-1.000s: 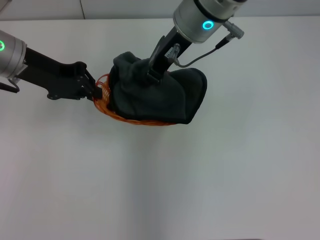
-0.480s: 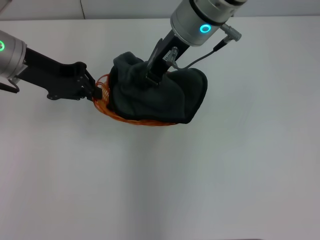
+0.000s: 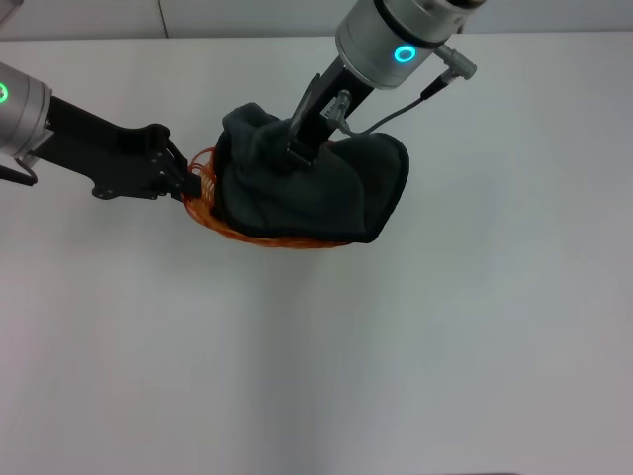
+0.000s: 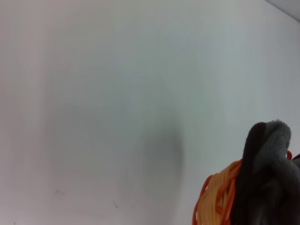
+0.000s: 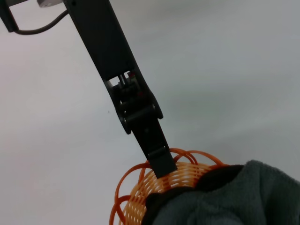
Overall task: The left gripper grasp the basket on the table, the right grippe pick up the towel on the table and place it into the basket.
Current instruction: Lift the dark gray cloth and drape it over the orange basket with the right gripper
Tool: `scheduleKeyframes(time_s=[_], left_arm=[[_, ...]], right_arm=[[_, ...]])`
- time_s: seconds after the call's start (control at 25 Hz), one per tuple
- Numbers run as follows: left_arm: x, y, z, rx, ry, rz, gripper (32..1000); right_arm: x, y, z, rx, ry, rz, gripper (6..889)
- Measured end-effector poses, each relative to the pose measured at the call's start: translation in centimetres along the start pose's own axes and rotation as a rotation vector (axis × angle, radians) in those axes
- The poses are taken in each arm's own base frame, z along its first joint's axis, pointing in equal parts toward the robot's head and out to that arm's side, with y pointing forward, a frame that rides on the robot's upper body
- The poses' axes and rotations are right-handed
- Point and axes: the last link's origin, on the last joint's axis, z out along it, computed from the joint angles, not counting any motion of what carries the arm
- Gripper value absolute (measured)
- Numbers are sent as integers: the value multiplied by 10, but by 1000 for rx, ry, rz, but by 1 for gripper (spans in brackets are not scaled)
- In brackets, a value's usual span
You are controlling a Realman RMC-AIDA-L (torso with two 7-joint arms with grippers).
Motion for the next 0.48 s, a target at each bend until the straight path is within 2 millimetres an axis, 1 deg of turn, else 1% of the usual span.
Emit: scheduleKeyframes(time_s=[0.48], left_arm=[[-1,-1,0,1,0,0,74]], right_arm=[[-1,1,-1,-4,1,-7,124]])
